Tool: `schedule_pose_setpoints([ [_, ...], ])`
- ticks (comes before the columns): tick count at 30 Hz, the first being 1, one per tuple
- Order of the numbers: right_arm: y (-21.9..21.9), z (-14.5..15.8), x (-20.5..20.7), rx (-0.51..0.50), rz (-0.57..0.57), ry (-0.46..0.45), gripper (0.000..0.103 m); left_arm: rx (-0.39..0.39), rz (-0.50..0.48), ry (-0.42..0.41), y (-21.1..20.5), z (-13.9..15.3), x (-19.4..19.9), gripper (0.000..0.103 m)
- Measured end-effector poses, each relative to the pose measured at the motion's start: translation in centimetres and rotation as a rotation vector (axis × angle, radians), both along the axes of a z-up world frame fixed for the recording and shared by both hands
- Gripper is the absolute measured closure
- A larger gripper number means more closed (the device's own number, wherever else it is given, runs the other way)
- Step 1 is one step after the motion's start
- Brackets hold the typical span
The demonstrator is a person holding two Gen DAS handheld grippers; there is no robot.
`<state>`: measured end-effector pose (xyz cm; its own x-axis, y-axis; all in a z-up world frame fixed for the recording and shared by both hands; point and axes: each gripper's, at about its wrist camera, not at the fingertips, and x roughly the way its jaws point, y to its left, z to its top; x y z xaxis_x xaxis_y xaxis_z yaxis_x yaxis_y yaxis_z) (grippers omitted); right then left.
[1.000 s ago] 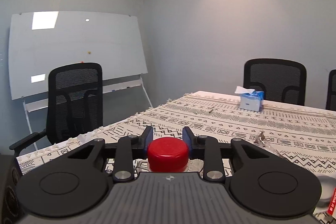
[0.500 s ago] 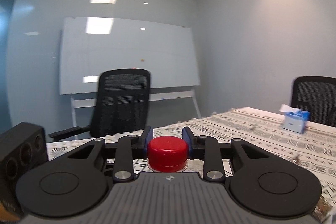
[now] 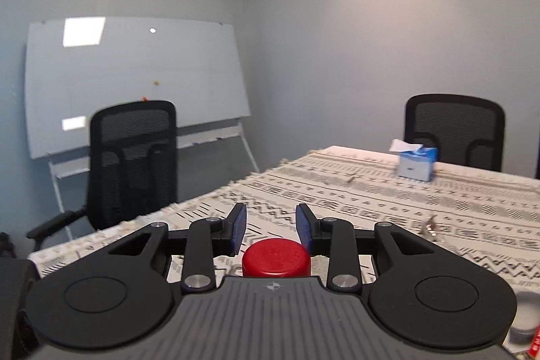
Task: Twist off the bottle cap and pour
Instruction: 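Open the right gripper and lift it off the red cap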
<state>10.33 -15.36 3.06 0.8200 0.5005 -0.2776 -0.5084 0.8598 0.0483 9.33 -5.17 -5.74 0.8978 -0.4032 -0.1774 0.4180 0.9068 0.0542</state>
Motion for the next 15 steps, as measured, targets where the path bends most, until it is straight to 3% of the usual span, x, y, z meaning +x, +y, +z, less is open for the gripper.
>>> schedule_pose_setpoints([
  [8, -1.0, -1.1, -0.4, 0.016, 0.012, -0.034, 0.075, 0.002, -0.017, -0.004, 0.1, 0.1, -0.3, 0.038],
  [11, -1.8, -1.4, 0.2, 0.039, 0.086, -0.053, 0.076, -0.002, -0.029, -0.002, 0.2, 0.0, 0.0, 0.039],
  [15, -3.6, -2.0, 1.5, 0.086, 0.279, -0.115, 0.078, -0.006, -0.046, 0.000, 0.4, 0.0, 0.4, 0.039],
])
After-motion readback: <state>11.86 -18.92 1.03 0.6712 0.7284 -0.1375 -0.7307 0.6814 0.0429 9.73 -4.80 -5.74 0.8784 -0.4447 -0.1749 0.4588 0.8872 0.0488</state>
